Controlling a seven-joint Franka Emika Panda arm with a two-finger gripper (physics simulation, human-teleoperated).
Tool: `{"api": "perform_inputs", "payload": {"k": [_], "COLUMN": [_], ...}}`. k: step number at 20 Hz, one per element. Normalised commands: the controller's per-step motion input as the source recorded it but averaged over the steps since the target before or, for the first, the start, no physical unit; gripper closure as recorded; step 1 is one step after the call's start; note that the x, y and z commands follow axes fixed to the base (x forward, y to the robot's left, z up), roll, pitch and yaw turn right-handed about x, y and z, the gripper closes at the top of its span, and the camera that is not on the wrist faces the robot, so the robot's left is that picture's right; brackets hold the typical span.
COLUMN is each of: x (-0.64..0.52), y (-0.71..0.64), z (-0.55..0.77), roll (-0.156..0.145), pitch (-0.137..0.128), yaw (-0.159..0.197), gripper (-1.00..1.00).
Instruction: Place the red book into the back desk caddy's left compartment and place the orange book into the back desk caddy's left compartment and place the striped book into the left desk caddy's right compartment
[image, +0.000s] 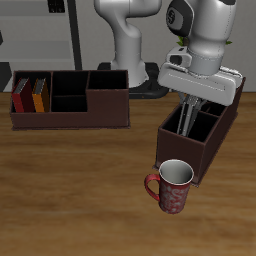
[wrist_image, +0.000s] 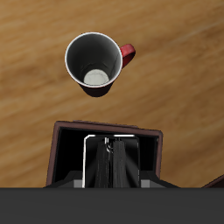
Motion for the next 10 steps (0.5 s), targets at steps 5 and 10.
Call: {"api": "perform_inputs", "payload": {"k": [5,10], "x": [0.03,-0.05], "y": [0.00,0.04], "z": [-0.22,0.07], "roll": [0.053,0.054], "pitch": [0.109,0.036], "yaw": [-0.029,-0.017], "gripper": [-1.00,-1.00]}}
